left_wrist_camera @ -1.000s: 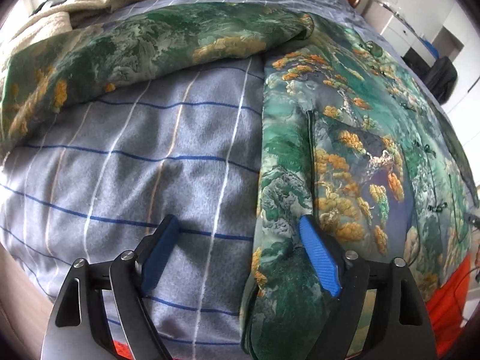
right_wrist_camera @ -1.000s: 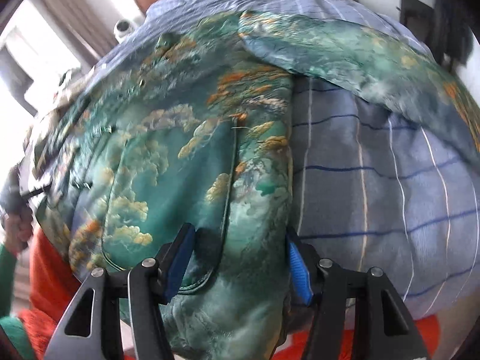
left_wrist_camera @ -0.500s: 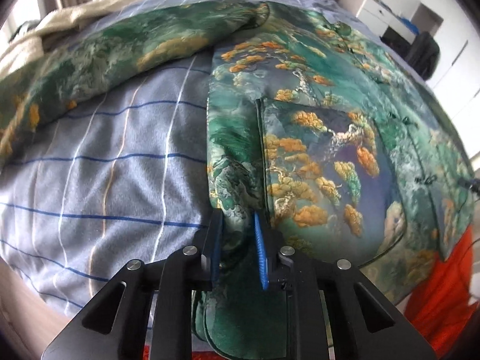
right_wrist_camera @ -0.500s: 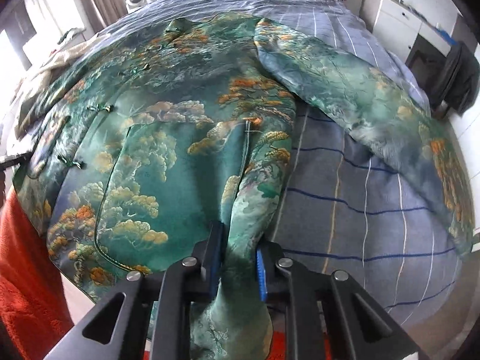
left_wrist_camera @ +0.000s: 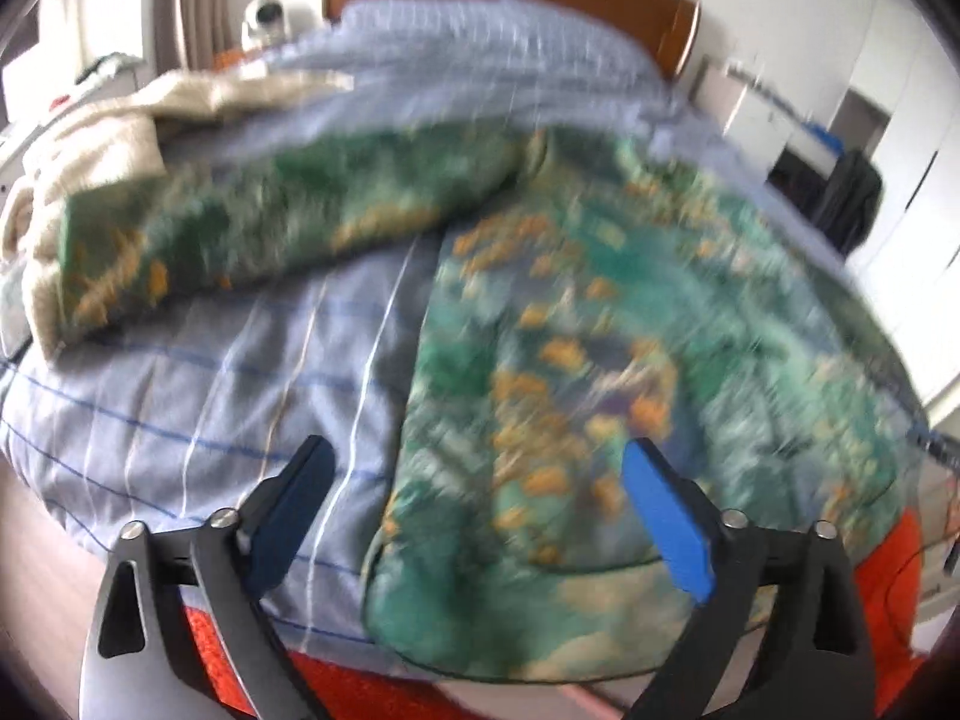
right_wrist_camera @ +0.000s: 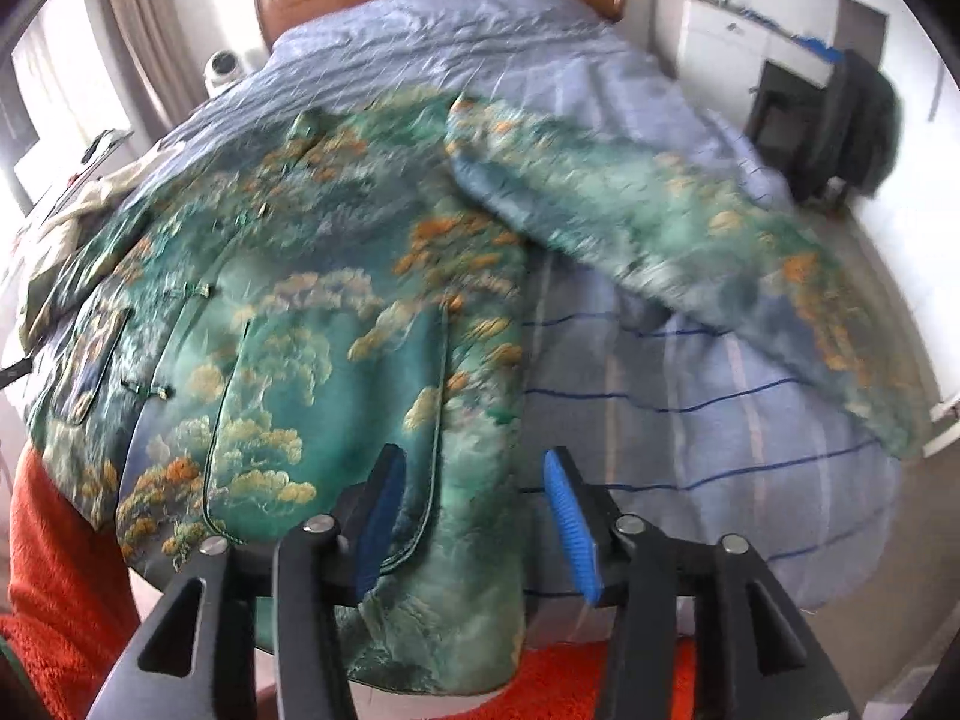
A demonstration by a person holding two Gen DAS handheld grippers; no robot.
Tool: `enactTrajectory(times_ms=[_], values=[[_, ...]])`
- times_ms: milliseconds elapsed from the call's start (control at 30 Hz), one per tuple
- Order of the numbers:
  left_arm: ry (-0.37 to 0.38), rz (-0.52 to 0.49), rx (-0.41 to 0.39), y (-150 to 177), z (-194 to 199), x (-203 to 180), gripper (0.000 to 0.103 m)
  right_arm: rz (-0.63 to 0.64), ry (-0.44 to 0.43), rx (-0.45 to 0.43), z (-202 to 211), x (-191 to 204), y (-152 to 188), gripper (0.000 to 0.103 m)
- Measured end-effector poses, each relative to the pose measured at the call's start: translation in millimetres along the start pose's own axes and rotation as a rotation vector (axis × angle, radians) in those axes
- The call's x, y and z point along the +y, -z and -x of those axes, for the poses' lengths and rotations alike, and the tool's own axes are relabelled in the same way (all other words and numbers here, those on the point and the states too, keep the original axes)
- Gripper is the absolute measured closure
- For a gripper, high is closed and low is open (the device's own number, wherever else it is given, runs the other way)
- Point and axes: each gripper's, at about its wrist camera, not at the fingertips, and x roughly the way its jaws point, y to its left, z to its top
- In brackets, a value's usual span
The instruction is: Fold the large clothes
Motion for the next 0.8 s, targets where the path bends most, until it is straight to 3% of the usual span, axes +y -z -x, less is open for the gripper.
enactTrajectory(times_ms=[167,333,500,700,800], values=[[0.017,-0.001,-0.114,-10,14,-31,0.003,-0.039,0.044,-0.075,27,6,-1,0.024],[0.006,-0.06,-0.157,-11,14,-61,0.003,-0.054,0.034,-0.143,47,11,-4,0.024],[0.034,-0.034,-0.15,5,13,-75,0.003,-0.132,-0.024,-0.214,62,12,-8,0.024],[0.114,0.027,-0.08,20,7,-82,0.003,-0.076,-0.049,-0.233,60,35,-6,0.024],[0.074,0.001,-0.076,25,8,-87,0.001,-0.027,-0.011,-0.231,58,49,-6,0.024]])
